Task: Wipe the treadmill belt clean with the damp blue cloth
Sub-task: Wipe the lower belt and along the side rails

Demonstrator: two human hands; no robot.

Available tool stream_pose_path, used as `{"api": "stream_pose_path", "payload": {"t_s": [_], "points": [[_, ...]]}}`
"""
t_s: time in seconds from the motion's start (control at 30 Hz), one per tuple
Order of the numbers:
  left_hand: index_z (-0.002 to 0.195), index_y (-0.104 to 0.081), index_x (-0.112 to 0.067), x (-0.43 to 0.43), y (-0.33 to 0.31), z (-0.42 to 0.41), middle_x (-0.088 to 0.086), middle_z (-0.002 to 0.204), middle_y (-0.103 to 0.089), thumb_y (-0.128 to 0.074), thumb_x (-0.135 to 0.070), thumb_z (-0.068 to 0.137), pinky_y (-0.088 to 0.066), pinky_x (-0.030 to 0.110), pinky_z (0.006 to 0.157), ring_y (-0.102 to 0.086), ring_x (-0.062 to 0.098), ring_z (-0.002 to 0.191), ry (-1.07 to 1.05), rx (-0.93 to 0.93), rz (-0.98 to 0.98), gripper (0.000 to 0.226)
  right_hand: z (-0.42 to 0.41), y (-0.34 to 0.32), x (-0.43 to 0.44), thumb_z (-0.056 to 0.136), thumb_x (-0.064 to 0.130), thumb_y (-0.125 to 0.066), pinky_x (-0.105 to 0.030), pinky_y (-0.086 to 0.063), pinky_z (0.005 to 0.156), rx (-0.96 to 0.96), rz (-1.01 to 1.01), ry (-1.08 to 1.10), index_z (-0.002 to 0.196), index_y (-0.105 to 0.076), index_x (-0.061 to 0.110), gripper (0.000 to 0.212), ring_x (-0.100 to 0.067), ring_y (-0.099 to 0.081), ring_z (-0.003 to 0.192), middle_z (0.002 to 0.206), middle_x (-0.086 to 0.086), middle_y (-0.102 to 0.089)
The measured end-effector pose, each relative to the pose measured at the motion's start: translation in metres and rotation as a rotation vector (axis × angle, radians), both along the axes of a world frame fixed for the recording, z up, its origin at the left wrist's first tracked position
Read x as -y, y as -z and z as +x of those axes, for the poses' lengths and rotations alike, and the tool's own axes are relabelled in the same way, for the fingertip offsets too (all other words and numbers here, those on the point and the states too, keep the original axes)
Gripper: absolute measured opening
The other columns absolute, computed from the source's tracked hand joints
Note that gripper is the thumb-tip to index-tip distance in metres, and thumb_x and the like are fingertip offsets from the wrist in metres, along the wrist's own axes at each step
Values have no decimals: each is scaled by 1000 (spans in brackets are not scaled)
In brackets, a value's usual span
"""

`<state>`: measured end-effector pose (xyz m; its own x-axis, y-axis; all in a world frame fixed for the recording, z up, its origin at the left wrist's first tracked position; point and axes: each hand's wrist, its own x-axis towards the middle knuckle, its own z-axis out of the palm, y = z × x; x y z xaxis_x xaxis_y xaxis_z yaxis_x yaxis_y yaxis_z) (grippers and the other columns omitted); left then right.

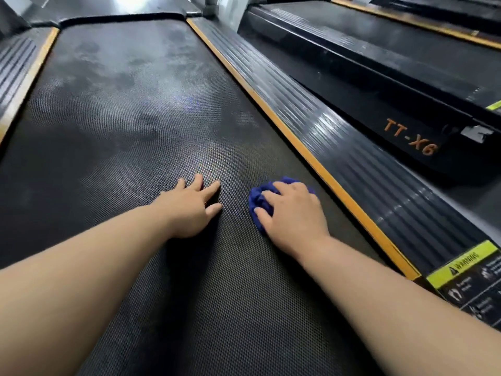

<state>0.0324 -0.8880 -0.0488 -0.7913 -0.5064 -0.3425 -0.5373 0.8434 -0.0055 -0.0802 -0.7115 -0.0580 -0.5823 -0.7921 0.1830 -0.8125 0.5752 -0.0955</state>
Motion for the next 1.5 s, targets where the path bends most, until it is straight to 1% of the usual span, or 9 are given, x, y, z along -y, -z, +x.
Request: {"api": "stream_pose_path", "payload": {"t_s": [0.2,0.3,0.4,0.53,0.67,0.8,0.9,1.2,1.5], "points": [[149,1,-40,2,0,0,1,160,4,-21,-60,94,-21,57,112,-3,34,145,13,4,-20,62,-42,-10,11,96,42,-44,-38,-40,91,111,-14,364,121,-58,16,38,-29,-45,115,126,-5,-47],[149,1,-40,1,0,1,2,160,4,-20,-60,94,-20,59,111,-2,35,145,6,0,-14,62,-7,-3,-13,96,45,-37,-37,-38,91,-72,40,188,119,-57,19,40,-27,-40,114,128,-1,-47],[149,1,-40,-4,0,2,1,160,5,-20,-59,95,-19,62,110,-1,33,145,2,-11,-21,61,-1,-5,-35,94,47,-41,-36,-41,92,9,24,101,119,-59,24,39,-24,-40,114,125,3,-50],[149,1,-39,-4,0,3,0,160,6,-19,-57,96,-17,62,111,-1,33,145,4,-16,-23,60,-34,5,-4,95,31,-48,-35,-46,83,56,-30,140,111,-66,22,26,-24,-46,107,115,2,-55],[149,1,-39,-3,1,1,0,159,7,-19,-57,96,-15,62,111,0,33,145,-10,-18,-17,59,-59,8,49,89,21,-48,-29,-39,70,106,-73,267,104,-66,17,24,-29,-52,105,110,-5,-54],[149,1,-40,-3,2,1,0,159,8,-19,-57,96,-15,62,111,1,33,145,-12,-21,-12,59,-28,0,18,89,20,-51,-33,-43,88,83,-44,23,107,-68,18,25,-30,-46,108,120,-4,-56],[149,2,-40,-3,6,2,0,159,10,-18,-57,96,-12,62,110,2,34,145,-9,-33,-22,59,8,-4,-23,87,21,-57,-31,-38,88,140,-131,-152,105,-71,20,23,-28,-48,99,116,-2,-60],[148,4,-41,-2,4,0,0,159,10,-18,-56,96,-13,63,109,3,35,145,-11,-18,-14,58,-48,6,91,93,16,-45,-33,-41,84,134,-72,126,115,-64,24,31,-26,-41,113,124,-1,-50],[149,2,-39,-3,3,1,2,159,11,-19,-56,96,-11,64,109,5,37,144,-14,-38,12,59,-15,5,8,87,23,-53,-37,-45,88,205,-112,-172,104,-71,26,25,-27,-53,103,111,0,-62]]}}
